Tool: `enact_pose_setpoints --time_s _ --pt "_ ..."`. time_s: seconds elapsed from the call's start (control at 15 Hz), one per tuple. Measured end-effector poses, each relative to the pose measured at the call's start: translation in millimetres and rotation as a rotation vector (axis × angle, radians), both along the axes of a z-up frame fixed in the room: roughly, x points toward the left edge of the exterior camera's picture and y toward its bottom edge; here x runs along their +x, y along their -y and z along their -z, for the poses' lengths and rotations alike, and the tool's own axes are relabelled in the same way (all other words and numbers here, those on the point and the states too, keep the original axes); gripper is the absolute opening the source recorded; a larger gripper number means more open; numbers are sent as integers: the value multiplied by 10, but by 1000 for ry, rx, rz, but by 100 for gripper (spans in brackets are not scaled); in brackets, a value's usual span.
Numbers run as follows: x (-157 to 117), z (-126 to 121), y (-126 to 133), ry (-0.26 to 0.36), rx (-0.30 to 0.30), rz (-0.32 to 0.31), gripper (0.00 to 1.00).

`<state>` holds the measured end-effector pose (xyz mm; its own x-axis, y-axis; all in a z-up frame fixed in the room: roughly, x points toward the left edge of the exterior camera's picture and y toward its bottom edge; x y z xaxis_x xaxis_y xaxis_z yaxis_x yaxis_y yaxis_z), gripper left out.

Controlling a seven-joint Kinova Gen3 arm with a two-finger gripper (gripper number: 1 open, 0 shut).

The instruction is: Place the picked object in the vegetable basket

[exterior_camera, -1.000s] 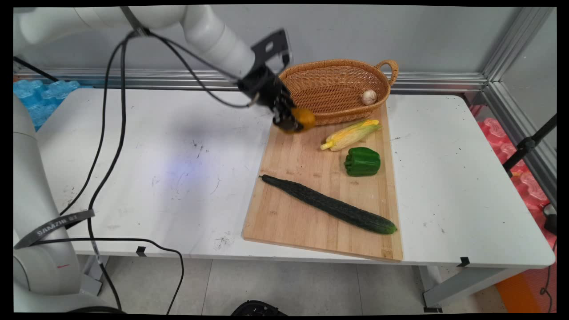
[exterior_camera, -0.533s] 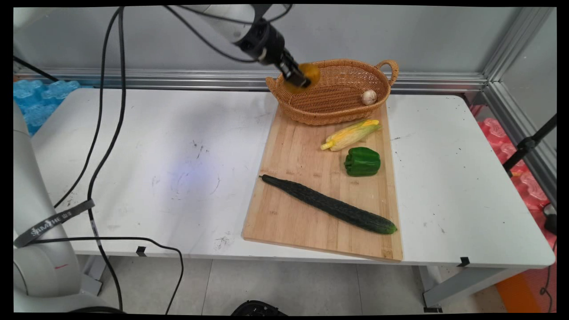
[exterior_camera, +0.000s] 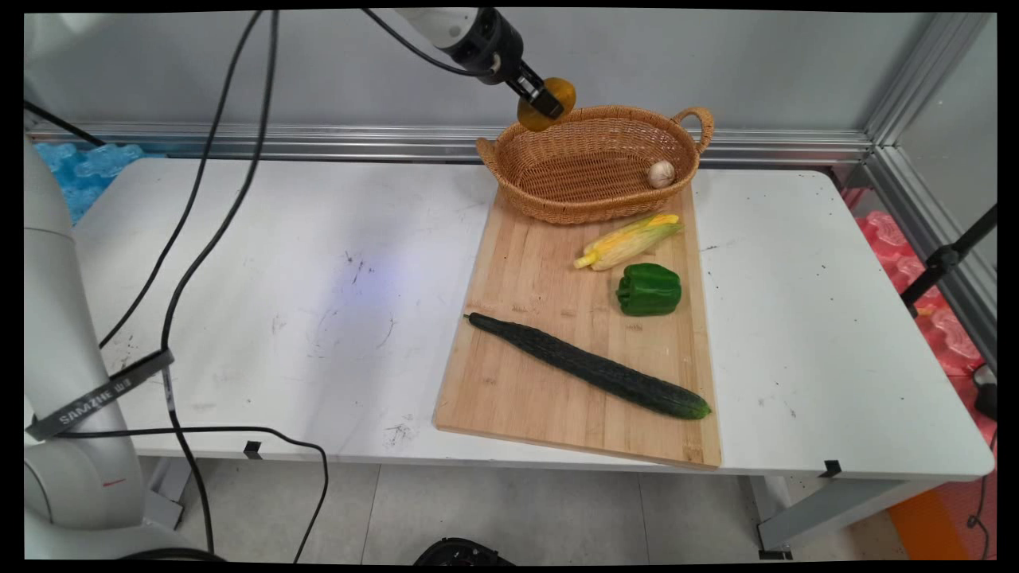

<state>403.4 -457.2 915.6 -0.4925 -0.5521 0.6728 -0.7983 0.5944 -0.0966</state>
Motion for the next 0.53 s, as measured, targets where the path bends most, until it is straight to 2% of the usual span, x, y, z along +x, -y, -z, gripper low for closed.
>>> enact_pose_setpoints --time_s 0.53 --pt "49 567 507 74 81 14 0"
